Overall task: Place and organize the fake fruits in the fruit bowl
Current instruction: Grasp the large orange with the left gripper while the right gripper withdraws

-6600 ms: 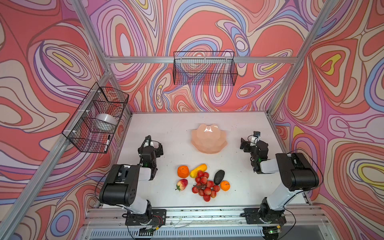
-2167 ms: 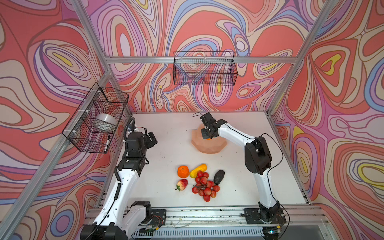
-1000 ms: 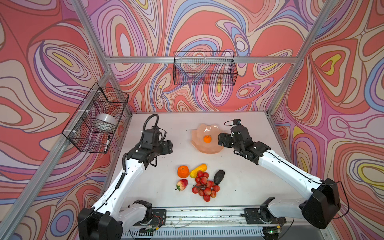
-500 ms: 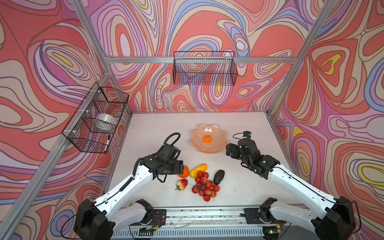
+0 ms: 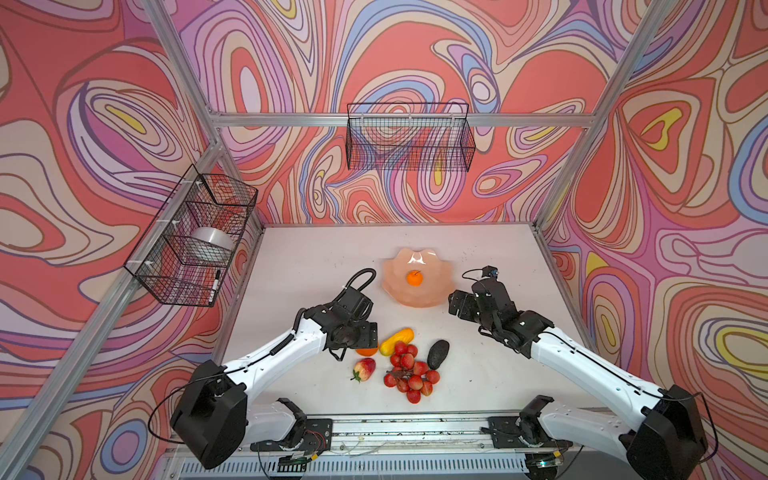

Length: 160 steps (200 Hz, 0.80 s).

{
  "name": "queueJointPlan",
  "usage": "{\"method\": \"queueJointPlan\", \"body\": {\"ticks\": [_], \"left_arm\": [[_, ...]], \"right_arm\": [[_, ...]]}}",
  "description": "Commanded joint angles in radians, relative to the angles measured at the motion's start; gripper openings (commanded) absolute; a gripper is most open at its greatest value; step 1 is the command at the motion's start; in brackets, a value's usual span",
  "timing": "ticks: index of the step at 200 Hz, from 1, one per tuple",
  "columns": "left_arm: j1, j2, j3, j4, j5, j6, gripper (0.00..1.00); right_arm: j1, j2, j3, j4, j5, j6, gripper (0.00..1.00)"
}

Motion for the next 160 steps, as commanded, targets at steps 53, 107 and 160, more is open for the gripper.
{"method": "queueJointPlan", "body": {"ticks": [53, 107, 160], "left_arm": [[-0.006, 0.052, -0.002, 0.047, -0.062, -0.011, 0.56], [-0.005, 0.053, 0.003, 0.043, -0.049, 0.006, 0.65], [-0.005, 0.128, 0.001, 0.095, 0.037, -0.009, 0.85]], "right_arm": [[-0.004, -0.065, -0.026, -0.026, 0.029, 0.022, 0.98], [-0.004, -0.058, -0.029, -0.014, 0.035, 0.018, 0.98], [-0.002, -0.036, -0.028, -0.006, 0.023, 0.017, 0.98]]}}
